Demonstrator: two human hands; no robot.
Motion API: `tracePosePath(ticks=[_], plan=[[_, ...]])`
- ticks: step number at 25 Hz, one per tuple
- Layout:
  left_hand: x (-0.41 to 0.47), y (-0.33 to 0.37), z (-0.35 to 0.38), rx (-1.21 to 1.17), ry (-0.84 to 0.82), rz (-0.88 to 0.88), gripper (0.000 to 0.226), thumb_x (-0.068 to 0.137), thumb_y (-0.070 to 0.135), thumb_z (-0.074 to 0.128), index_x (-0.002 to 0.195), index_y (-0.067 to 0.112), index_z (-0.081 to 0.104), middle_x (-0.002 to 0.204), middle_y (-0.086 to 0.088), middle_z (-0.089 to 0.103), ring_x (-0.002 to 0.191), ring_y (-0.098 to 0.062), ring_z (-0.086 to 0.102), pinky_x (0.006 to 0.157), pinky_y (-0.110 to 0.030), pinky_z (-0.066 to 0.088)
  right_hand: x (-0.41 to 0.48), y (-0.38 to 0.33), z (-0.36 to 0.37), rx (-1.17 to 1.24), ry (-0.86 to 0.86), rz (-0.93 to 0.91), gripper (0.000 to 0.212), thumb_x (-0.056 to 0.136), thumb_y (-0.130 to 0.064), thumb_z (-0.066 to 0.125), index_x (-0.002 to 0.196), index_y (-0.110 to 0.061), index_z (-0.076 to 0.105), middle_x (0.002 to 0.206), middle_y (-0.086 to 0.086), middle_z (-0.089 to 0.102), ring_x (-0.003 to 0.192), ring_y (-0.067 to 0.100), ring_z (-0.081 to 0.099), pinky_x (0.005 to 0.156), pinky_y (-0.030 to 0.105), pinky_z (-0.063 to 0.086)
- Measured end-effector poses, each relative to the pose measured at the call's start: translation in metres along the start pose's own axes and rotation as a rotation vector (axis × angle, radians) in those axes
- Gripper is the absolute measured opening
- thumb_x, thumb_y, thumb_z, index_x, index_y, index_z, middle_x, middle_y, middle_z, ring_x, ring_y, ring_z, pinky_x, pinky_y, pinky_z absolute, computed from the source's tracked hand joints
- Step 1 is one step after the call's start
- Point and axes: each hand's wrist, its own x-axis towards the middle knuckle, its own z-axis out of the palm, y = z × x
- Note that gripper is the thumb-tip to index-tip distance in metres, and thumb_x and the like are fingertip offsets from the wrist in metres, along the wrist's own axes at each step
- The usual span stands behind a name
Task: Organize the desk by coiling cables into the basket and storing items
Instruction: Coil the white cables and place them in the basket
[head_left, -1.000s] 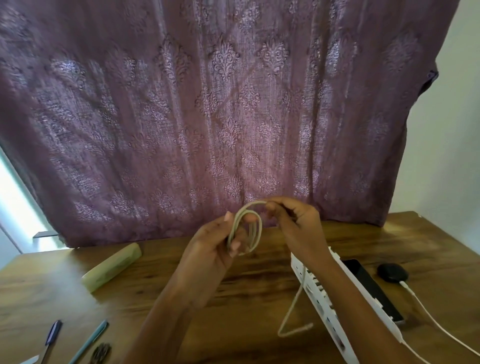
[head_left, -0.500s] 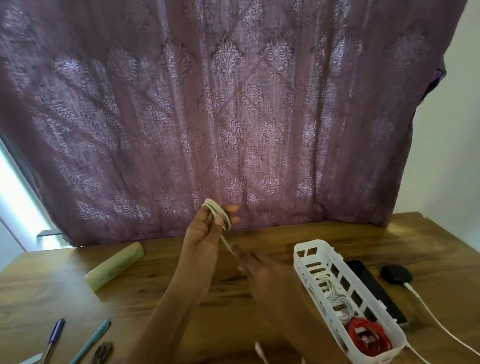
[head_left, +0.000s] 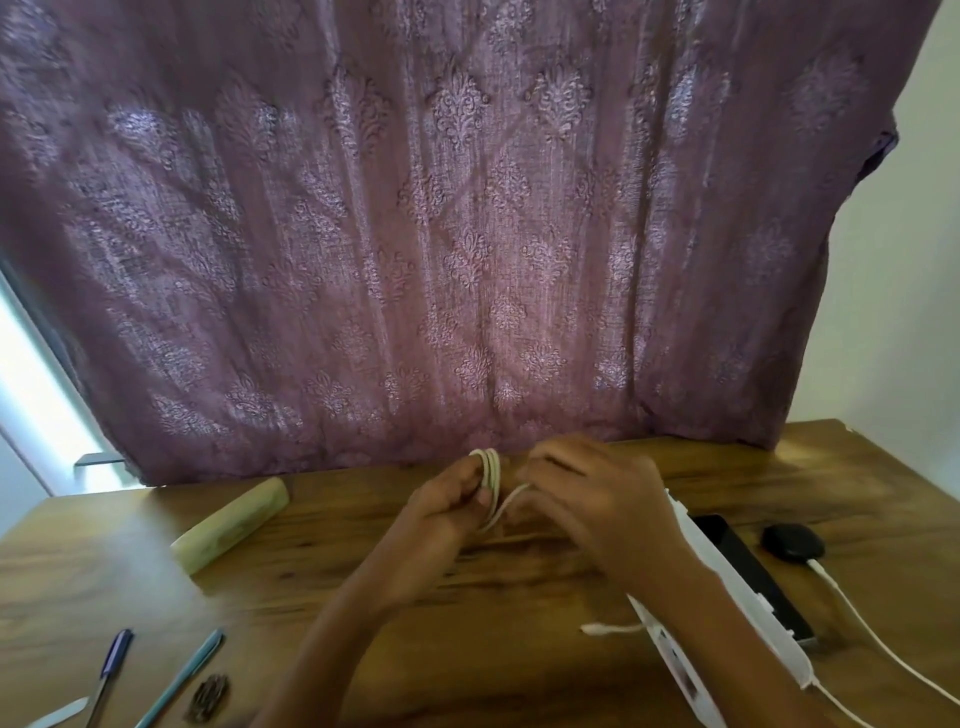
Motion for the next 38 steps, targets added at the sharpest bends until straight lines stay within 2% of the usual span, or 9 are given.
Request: tracePosePath(ticks=[4, 8, 12, 16, 20, 25, 29, 33, 38], plan=[[-0.003, 0.019, 0.003, -0.197, -0.086, -0.098, 0.029, 0.074, 0.016, 0.040, 0.094, 0.007, 0.061, 0.058, 0.005, 0.053, 0.053, -0.004, 0.047, 0.056, -0.019, 0.035, 0.014, 0.017, -0.009, 0.276, -0.015, 0.149, 0.016, 0.084, -0.025, 0.059, 0.087, -0.023, 0.074, 0.082, -0.010, 0.066, 0.074, 0.006, 0.062, 0.058, 0.027, 0.052], [-0.006, 0.034, 0.009, -0.429, -0.078, -0.104, 0.042, 0.084, 0.033, 0.036, 0.084, 0.010, 0.072, 0.055, -0.003, 0.040, 0.050, -0.007, 0.039, 0.060, -0.024, 0.034, 0.016, 0.020, -0.001, 0.746, -0.060, 0.468, 0.024, 0.086, -0.008, 0.058, 0.090, -0.026, 0.074, 0.080, -0.015, 0.069, 0.078, 0.006, 0.065, 0.071, 0.026, 0.053], [-0.006, 0.041, 0.016, -0.560, 0.047, -0.123, 0.045, 0.092, 0.040, 0.041, 0.073, 0.011, 0.071, 0.048, 0.004, 0.032, 0.047, -0.007, 0.037, 0.056, -0.018, 0.043, 0.006, 0.003, 0.013, 1.071, -0.042, 0.790, 0.030, 0.086, 0.009, 0.054, 0.086, -0.019, 0.064, 0.075, -0.013, 0.071, 0.075, 0.002, 0.065, 0.068, 0.017, 0.051], [-0.002, 0.037, 0.016, -0.746, 0.202, -0.123, 0.041, 0.086, 0.034, 0.040, 0.070, 0.005, 0.065, 0.046, 0.004, 0.029, 0.039, -0.005, 0.030, 0.052, -0.017, 0.045, -0.007, -0.016, 0.025, 1.114, -0.027, 0.933, 0.020, 0.090, 0.001, 0.052, 0.094, -0.011, 0.068, 0.083, -0.004, 0.073, 0.084, 0.012, 0.067, 0.076, 0.023, 0.051], [-0.002, 0.033, 0.015, -0.733, 0.255, -0.124, 0.040, 0.088, 0.034, 0.039, 0.073, 0.004, 0.061, 0.048, 0.002, 0.029, 0.043, -0.007, 0.033, 0.054, -0.018, 0.048, -0.010, -0.024, 0.020, 1.257, -0.127, 0.992, 0.036, 0.084, -0.038, 0.054, 0.096, -0.010, 0.072, 0.093, 0.006, 0.073, 0.096, 0.021, 0.066, 0.091, 0.032, 0.050], [-0.001, 0.024, 0.020, -0.667, 0.265, -0.141, 0.039, 0.088, 0.035, 0.041, 0.073, 0.005, 0.059, 0.049, 0.002, 0.037, 0.047, -0.008, 0.040, 0.060, -0.022, 0.046, -0.002, -0.026, 0.013, 1.161, -0.115, 1.057, 0.012, 0.085, -0.011, 0.064, 0.093, -0.011, 0.073, 0.089, 0.007, 0.074, 0.089, 0.021, 0.069, 0.079, 0.024, 0.054], [-0.001, 0.022, 0.022, -0.426, 0.339, -0.194, 0.038, 0.097, 0.028, 0.036, 0.078, 0.002, 0.057, 0.050, 0.005, 0.044, 0.047, -0.005, 0.044, 0.063, -0.023, 0.045, -0.004, -0.023, 0.009, 1.112, -0.214, 1.091, 0.015, 0.088, -0.014, 0.058, 0.095, -0.016, 0.072, 0.091, 0.002, 0.073, 0.088, 0.012, 0.068, 0.075, 0.017, 0.053], [0.000, 0.021, 0.026, -0.179, 0.392, -0.136, 0.037, 0.098, 0.023, 0.036, 0.083, -0.003, 0.056, 0.052, 0.007, 0.043, 0.047, -0.002, 0.044, 0.053, -0.013, 0.042, -0.006, -0.021, 0.002, 1.366, -0.289, 1.156, 0.018, 0.090, -0.013, 0.054, 0.097, -0.007, 0.070, 0.096, 0.009, 0.073, 0.092, 0.017, 0.067, 0.080, 0.020, 0.052], [0.001, 0.017, 0.028, -0.188, 0.368, -0.153, 0.026, 0.098, 0.023, 0.038, 0.090, 0.007, 0.058, 0.059, 0.007, 0.049, 0.058, -0.005, 0.047, 0.054, -0.015, 0.045, -0.006, -0.019, -0.002, 1.824, -0.298, 1.315, 0.024, 0.078, -0.013, 0.054, 0.091, -0.002, 0.071, 0.087, 0.009, 0.070, 0.083, 0.018, 0.063, 0.068, 0.026, 0.041]])
